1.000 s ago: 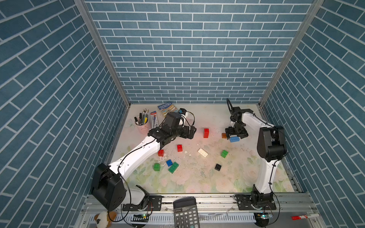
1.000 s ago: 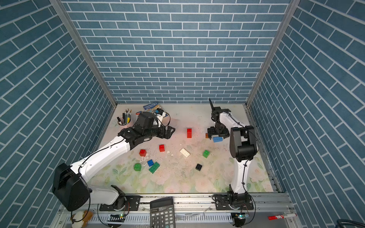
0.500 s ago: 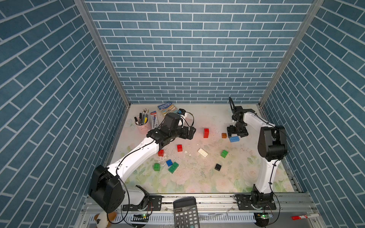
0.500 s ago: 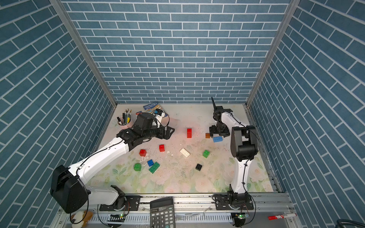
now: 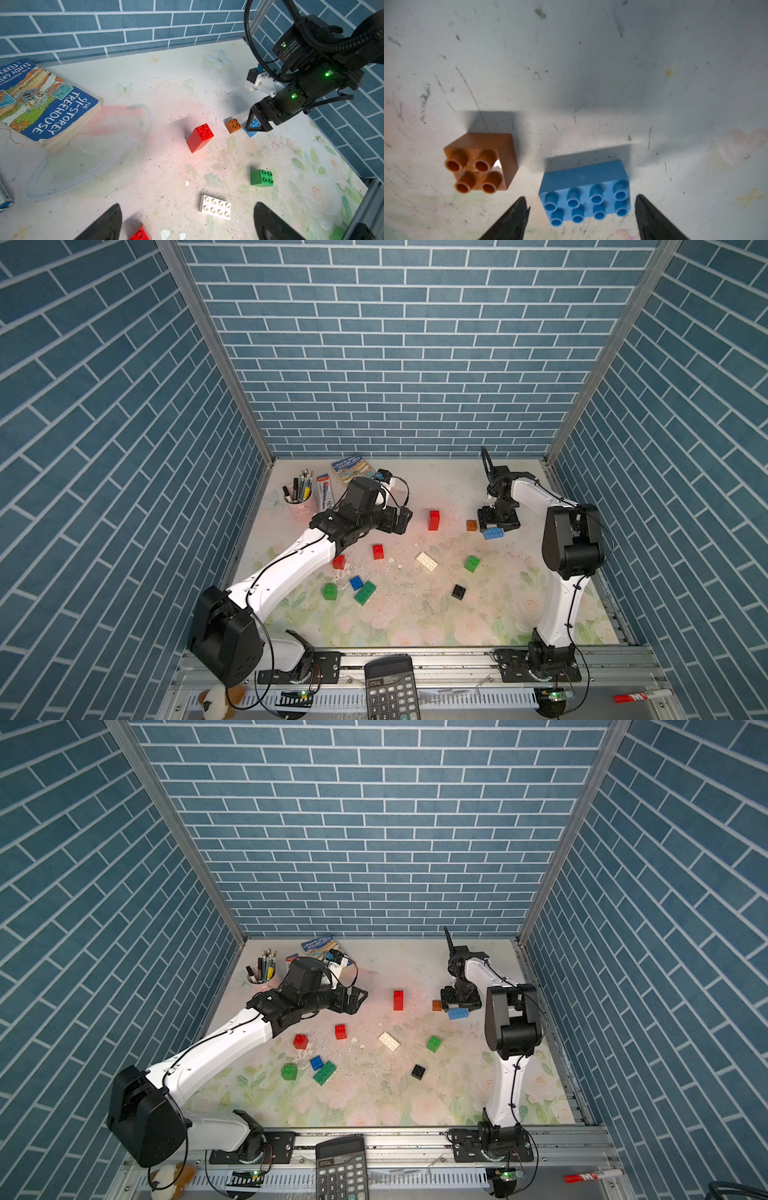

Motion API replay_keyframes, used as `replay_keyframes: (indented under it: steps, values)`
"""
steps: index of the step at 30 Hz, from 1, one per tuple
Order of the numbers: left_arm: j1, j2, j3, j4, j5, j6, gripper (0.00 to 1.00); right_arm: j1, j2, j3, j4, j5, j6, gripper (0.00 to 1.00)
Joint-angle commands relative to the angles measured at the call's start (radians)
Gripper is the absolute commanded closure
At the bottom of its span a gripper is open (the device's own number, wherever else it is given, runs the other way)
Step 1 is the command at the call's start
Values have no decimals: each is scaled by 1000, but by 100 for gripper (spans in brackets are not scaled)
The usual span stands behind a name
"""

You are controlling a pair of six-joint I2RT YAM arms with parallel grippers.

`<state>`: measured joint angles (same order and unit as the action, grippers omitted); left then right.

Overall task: Assemble the letter r with lego
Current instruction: Pick up the lego brick from the center of the board.

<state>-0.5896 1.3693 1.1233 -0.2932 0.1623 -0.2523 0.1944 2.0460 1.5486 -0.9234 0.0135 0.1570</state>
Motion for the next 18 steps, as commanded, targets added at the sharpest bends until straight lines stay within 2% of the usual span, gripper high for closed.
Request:
replay_keyframes:
  steps: [1,7,13,18]
  values:
    - [2,16,31,-13,0,19,0,0,16,-23,4,-6,3,19]
    - [2,33,51,-22,0,31,0,0,26,-23,9,12,9,25]
    - [2,36,58,-30,-7,33,0,0,17,-28,12,52,25,39]
    - [3,32,59,-34,-7,36,0,0,14,-29,11,39,27,38]
